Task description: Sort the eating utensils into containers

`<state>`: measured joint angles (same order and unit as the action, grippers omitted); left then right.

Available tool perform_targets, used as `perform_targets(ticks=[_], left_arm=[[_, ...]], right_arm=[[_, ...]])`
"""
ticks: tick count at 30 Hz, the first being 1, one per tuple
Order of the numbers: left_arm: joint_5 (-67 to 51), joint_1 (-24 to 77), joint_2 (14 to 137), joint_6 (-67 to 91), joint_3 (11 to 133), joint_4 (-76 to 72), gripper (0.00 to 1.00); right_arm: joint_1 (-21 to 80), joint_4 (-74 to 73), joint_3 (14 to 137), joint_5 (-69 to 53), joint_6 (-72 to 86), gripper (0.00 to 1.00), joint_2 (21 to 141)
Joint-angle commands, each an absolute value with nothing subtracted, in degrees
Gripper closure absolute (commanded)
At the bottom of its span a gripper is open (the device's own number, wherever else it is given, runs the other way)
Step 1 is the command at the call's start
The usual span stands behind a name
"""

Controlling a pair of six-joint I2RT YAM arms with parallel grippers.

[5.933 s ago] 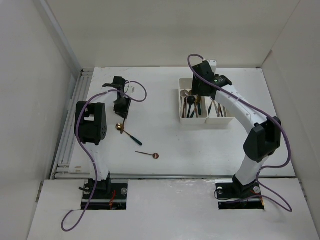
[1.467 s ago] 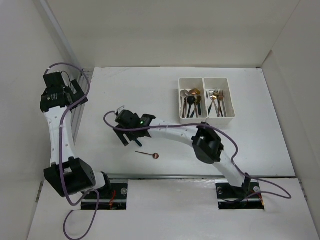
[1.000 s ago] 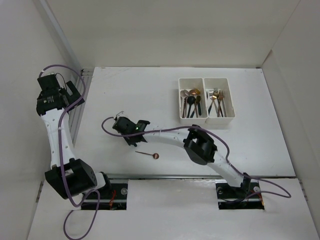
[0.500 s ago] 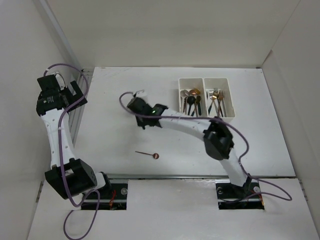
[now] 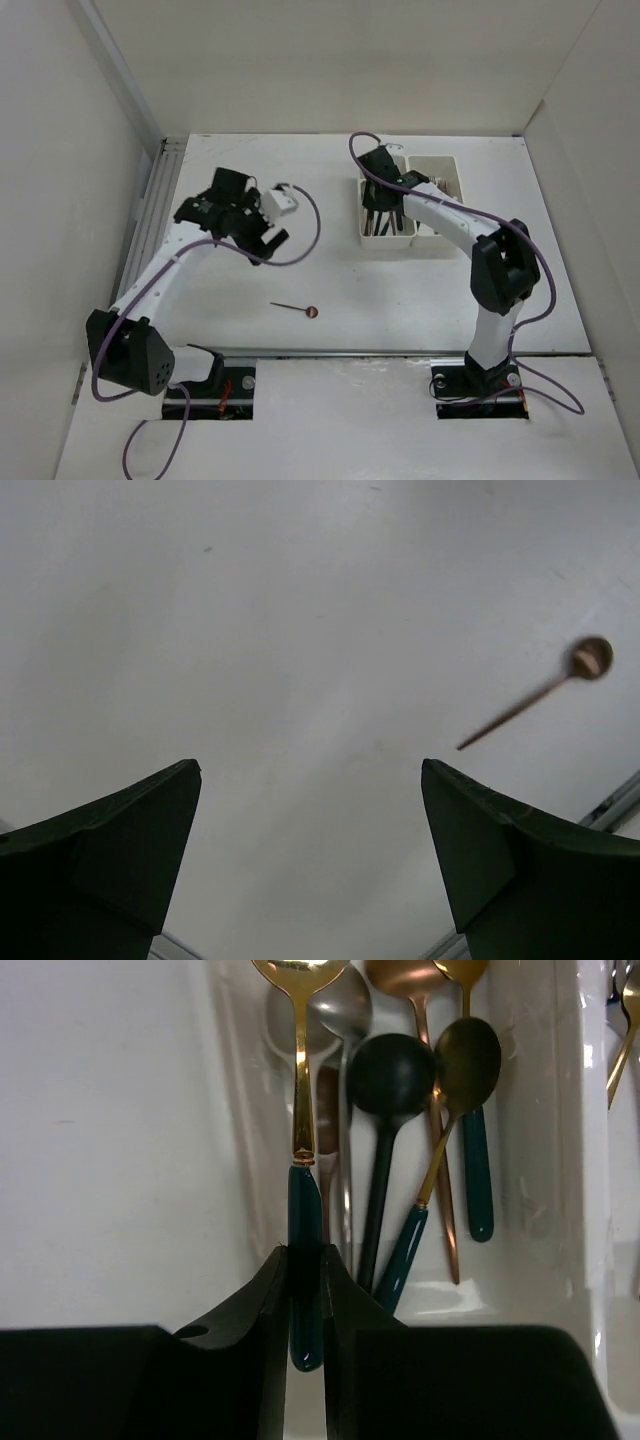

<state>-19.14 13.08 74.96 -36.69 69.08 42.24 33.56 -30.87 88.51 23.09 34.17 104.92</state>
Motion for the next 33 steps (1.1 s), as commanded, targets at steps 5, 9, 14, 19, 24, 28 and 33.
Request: perform_targets(ticks=[5, 9, 14, 19, 24, 28, 33], left_arm=[[-16.6, 29.4, 71.5, -58.8, 60.7, 45.1, 0.07], [-16.6, 36.6, 72.7, -60.9, 57.5, 42.7, 0.06], [-16.1, 44.8, 74.3, -61.4, 54.2, 40.1, 0.06], [-15.3, 46.1, 76.4, -65.6, 49.2, 36.0, 0.07], [-15.3, 46.6, 82.6, -65.7, 48.6, 34.1, 0.19], [-13.8, 47.6, 84.7, -65.1, 47.6, 31.5, 0.22], [-9.8, 48.2, 88.7, -64.0, 45.9, 27.0, 0.41]], right_arm=[[29.2, -29.4, 89.5, 21.6, 28.5, 1.00, 108.7], [27.2, -29.5, 88.6, 19.2, 25.7, 0.94, 110.5], [26.6, -33.2, 91.1, 21.3, 24.4, 0.48, 110.8], [26.6, -33.2, 91.1, 20.7, 23.4, 0.22, 104.6], [26.6, -34.9, 92.1, 20.1, 22.9, 0.20, 99.9], [26.6, -35.4, 91.6, 19.4, 22.9, 0.20, 95.6], [26.6, -34.9, 89.3, 19.4, 22.9, 0.20, 89.7]])
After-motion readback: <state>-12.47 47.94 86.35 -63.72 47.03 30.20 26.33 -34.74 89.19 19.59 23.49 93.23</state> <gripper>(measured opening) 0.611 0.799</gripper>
